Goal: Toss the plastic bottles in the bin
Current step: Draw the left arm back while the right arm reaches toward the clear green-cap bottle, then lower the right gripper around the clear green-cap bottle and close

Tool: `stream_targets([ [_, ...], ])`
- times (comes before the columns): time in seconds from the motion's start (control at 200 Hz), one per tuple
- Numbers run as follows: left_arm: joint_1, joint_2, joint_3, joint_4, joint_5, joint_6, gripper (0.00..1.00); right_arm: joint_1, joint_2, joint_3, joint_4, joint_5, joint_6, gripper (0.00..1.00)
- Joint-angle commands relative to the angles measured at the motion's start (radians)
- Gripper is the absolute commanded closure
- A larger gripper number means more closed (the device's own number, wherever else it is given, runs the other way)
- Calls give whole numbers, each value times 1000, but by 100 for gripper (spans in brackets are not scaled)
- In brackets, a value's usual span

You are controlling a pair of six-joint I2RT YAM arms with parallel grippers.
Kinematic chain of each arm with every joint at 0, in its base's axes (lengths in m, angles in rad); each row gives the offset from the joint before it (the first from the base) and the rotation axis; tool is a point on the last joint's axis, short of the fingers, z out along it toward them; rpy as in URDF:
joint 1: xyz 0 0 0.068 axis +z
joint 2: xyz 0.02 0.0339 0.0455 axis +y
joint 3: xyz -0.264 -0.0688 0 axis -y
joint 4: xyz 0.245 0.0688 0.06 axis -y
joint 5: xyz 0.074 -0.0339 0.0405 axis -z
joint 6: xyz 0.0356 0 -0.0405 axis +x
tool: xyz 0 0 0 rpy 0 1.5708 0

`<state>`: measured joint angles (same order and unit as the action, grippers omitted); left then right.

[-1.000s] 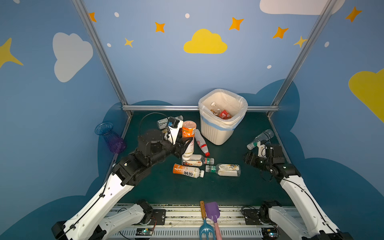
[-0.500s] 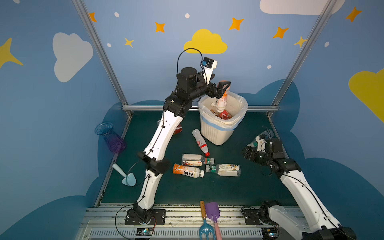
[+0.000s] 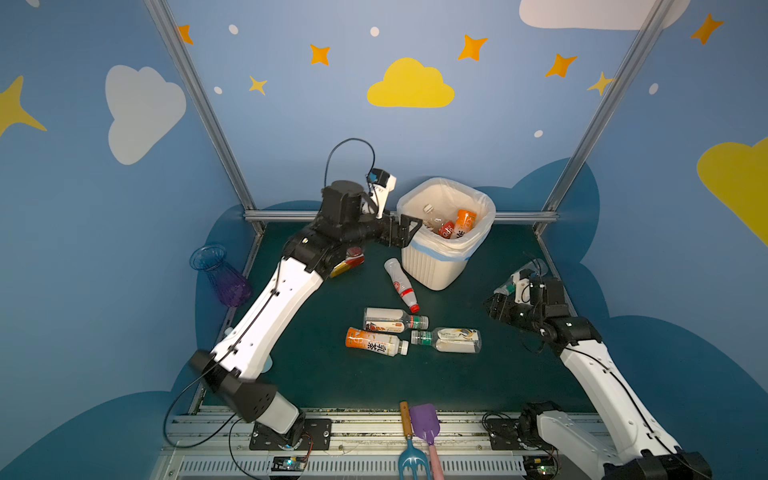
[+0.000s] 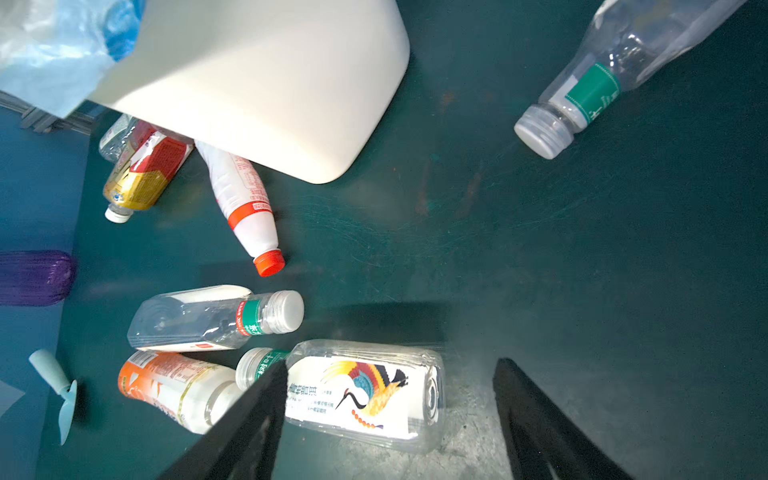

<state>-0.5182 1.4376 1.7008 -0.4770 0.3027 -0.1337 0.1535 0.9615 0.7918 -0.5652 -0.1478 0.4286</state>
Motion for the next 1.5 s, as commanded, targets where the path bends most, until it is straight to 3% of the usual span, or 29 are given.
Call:
stream_targets([
  [0.0, 9, -91, -234, -4, -84, -102, 0, -16, -7, -24, -7, 67, 17, 21],
  [0.215, 10, -315, -648, -55, -131, -250, 0, -98, 3, 13, -26, 150, 29, 18],
  [0.471, 36, -453, -835, -122, -155, -302, 0, -316, 150, 117, 19, 88, 10, 11],
  [0.756, 88, -511, -896, -91, -106, -286, 0, -480, 448, 298, 80, -67, 117, 6],
  [1.071, 107, -566, -917, -87, -97, -285, 0, -499, 681, 458, 108, -155, 162, 6],
  [1.492, 115, -587, -915, -86, -98, -281, 0, -487, 856, 613, 32, -70, 169, 6],
])
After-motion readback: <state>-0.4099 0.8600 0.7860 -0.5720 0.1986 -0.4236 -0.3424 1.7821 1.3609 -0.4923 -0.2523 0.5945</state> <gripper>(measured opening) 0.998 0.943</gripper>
